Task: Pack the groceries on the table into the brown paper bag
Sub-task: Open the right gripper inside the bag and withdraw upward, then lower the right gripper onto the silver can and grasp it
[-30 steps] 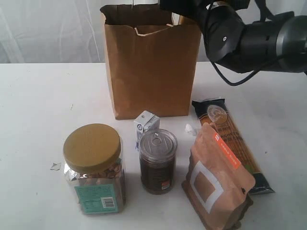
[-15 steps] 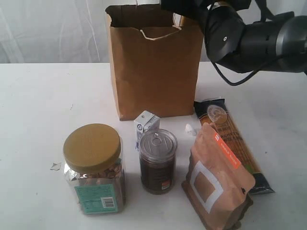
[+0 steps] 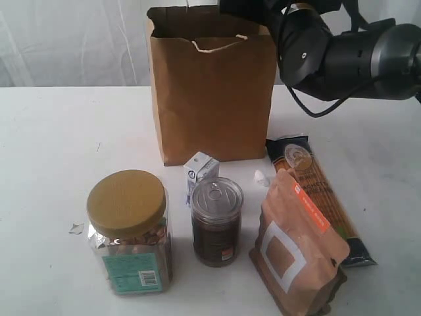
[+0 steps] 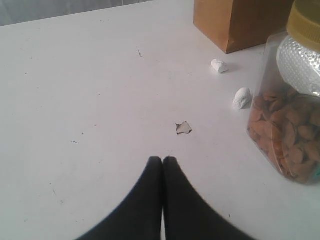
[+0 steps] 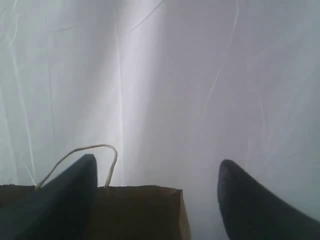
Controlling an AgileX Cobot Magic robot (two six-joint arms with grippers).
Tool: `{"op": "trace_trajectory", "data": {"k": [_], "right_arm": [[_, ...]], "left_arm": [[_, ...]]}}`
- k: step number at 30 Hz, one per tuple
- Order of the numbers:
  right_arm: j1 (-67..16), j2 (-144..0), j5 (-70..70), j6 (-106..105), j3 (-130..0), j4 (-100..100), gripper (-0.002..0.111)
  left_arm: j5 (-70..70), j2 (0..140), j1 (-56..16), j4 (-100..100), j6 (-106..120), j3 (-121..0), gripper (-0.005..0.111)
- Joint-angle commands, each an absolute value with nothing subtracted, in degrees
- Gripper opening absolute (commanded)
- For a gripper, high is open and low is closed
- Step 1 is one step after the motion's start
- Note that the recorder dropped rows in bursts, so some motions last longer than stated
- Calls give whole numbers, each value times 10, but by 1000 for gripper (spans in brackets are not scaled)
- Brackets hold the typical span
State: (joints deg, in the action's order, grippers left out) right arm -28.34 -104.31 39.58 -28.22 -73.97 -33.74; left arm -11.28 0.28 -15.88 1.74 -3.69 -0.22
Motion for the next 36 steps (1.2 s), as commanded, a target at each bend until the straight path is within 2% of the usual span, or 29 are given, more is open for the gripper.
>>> {"op": "trace_trajectory", "data": {"k": [1, 6, 9, 13, 18, 26, 29, 36], "right_arm": [[-280, -1041, 409, -286, -742, -332, 64], [-280, -1022, 412, -286, -742, -332, 62], [-280, -993, 407, -286, -742, -336, 55], [-280, -947, 361, -310, -731, -370, 35], [-280, -887, 272, -566, -709, -569, 2], [-280, -793, 388, -1065, -658, -999, 0], [-298, -748, 389, -1149, -606, -999, 0], [-337, -672, 305, -1169, -500, -999, 0]], "left_arm": [[-111, 0, -161, 17, -36, 0, 0], [-111, 0, -161, 17, -36, 0, 0], [-111, 0, -161, 17, -36, 0, 0], [-111, 0, -161, 17, -36, 0, 0], [-111, 0, -161, 17, -36, 0, 0], [-111, 0, -161, 17, -36, 0, 0], [-111, 0, -161, 17, -36, 0, 0], [-111, 0, -161, 17, -36, 0, 0]]}}
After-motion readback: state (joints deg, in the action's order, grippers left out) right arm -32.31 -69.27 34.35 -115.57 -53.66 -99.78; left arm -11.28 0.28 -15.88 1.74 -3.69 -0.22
